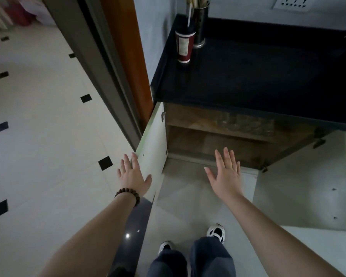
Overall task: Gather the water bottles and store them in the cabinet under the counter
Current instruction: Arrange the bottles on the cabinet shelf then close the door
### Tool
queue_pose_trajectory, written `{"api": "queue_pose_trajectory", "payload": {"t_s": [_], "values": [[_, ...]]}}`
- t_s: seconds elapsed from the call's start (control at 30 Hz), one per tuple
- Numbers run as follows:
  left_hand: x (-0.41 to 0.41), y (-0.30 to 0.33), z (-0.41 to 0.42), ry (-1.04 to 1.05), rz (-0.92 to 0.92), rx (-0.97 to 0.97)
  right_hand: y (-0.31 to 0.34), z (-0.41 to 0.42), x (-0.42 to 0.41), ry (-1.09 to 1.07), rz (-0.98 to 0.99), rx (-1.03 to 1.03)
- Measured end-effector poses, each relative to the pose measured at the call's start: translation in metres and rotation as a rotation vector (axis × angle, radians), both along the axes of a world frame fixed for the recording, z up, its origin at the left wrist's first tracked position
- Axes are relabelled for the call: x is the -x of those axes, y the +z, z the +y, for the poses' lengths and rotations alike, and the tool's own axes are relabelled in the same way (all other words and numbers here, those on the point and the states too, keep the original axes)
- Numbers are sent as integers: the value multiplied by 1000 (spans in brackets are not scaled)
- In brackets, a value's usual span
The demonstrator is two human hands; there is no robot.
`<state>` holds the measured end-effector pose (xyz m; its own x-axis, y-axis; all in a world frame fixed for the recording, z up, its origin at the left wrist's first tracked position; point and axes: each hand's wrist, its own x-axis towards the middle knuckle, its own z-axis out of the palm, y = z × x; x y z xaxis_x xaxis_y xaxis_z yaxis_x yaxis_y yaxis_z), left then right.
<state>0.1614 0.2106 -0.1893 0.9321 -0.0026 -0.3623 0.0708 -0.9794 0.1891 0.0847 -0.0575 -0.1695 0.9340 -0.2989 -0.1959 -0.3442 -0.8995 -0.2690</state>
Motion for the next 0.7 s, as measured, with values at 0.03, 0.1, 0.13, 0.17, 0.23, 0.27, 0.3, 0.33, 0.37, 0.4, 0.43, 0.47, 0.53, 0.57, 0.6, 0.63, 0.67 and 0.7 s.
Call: {"api": "queue_pose_trajectory", "payload": {"t_s": [0.03, 0.1, 0.13, 0.17, 0.23, 0.27, 0.3, 0.33, 0.37, 0.4, 0.43, 0.47, 0.53, 0.57, 0.6, 0.63, 0.67, 0.7], "values": [[0, -3, 4, -1, 9, 41, -1, 4, 1, 0, 6, 11], [0, -7, 9, -2, 1, 143, -4, 11, 3, -6, 16, 28], [1, -8, 10, -5, -1, 189, -5, 13, 4, -9, 24, 34], [3, -9, 10, -19, 0, 223, -6, 14, 5, -12, 31, 37], [9, -10, 6, -78, 14, 259, -8, 15, 7, -19, 47, 34], [13, -10, 2, -120, 22, 264, -9, 15, 9, -25, 53, 32], [18, -10, -3, -174, 24, 265, -9, 15, 11, -33, 53, 28], [22, -11, -9, -236, 15, 265, -9, 15, 13, -42, 49, 23], [26, -13, -16, -303, 0, 264, -9, 14, 16, -52, 45, 19], [29, -14, -25, -369, -15, 251, -9, 12, 18, -63, 44, 17], [32, -14, -35, -432, -31, 222, -9, 10, 22, -78, 46, 19], [35, -12, -45, -484, -43, 186, -8, 8, 25, -97, 46, 21], [34, -12, -68, -559, -67, 124, -6, 0, 32, -143, 40, 17], [32, -13, -79, -586, -70, 106, -4, -6, 35, -164, 39, 14], [30, -14, -89, -604, -60, 100, -3, -12, 38, -182, 38, 10], [27, -15, -99, -622, -40, 100, -3, -18, 41, -204, 34, 5], [23, -16, -109, -645, -21, 99, -2, -25, 44, -231, 29, 0], [20, -16, -119, -670, -8, 94, -2, -34, 46, -259, 23, -5]]}}
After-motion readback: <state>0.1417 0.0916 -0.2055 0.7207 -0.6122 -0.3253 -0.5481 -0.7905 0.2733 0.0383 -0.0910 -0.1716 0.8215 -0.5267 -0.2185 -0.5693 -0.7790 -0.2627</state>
